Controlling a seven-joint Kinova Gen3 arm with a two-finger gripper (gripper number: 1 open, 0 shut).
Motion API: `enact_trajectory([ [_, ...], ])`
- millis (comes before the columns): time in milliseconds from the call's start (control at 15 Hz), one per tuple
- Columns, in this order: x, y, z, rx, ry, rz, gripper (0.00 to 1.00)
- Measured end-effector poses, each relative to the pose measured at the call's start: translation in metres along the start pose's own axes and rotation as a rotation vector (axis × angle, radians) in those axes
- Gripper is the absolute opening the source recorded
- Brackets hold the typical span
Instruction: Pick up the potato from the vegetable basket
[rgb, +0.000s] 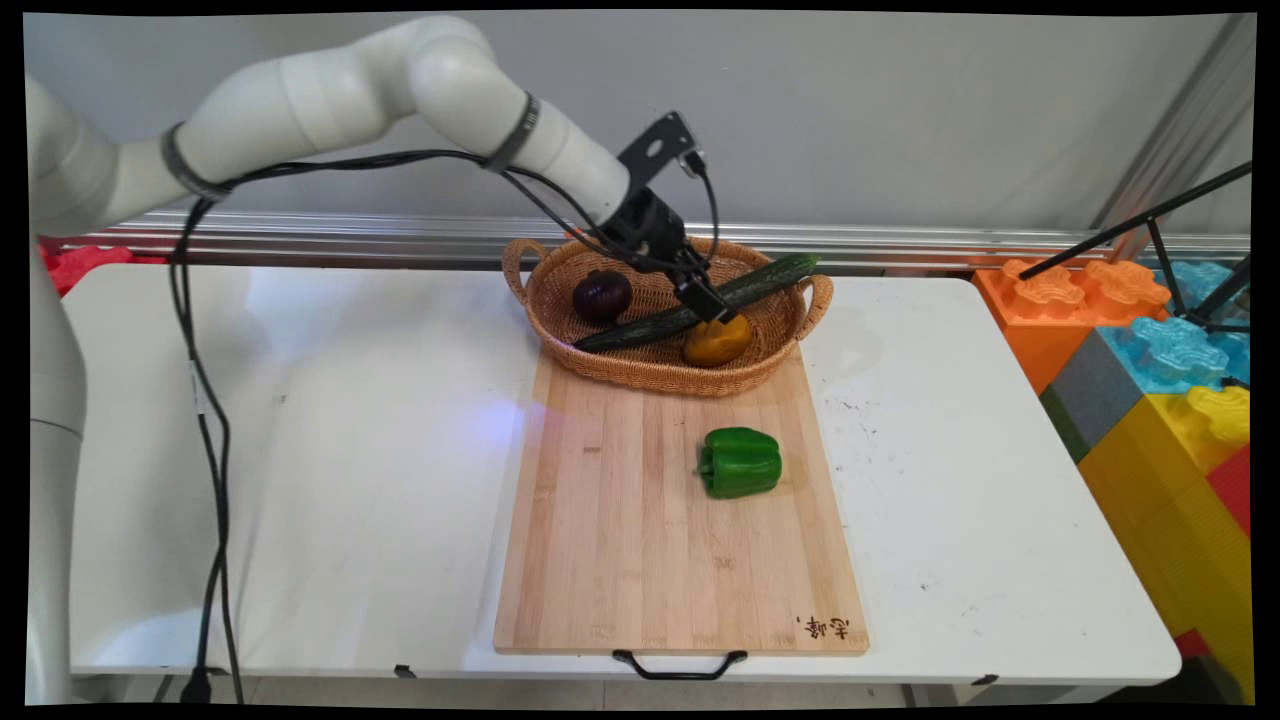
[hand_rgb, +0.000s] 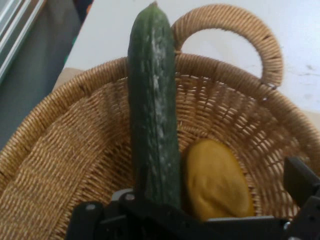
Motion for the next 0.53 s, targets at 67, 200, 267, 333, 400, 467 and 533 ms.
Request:
enact_trajectory([
  [67, 0.001, -0.001, 0.007, 0.003, -0.013, -0.006, 1.00],
  [200, 0.004, -0.003, 0.022, 0.004, -0.039, -0.026, 1.00],
  [267, 0.005, -0.003, 0.028, 0.002, -0.049, -0.035, 1.00],
  [333, 0.006, -0.003, 0.033, -0.001, -0.060, -0.046, 1.00],
  [400, 0.007, -0.003, 0.038, -0.003, -0.071, -0.056, 1.00],
  [467, 0.010, -0.002, 0.044, -0.007, -0.084, -0.068, 1.00],
  [533, 0.011, -0.001, 0.047, -0.009, -0.093, -0.076, 1.00],
])
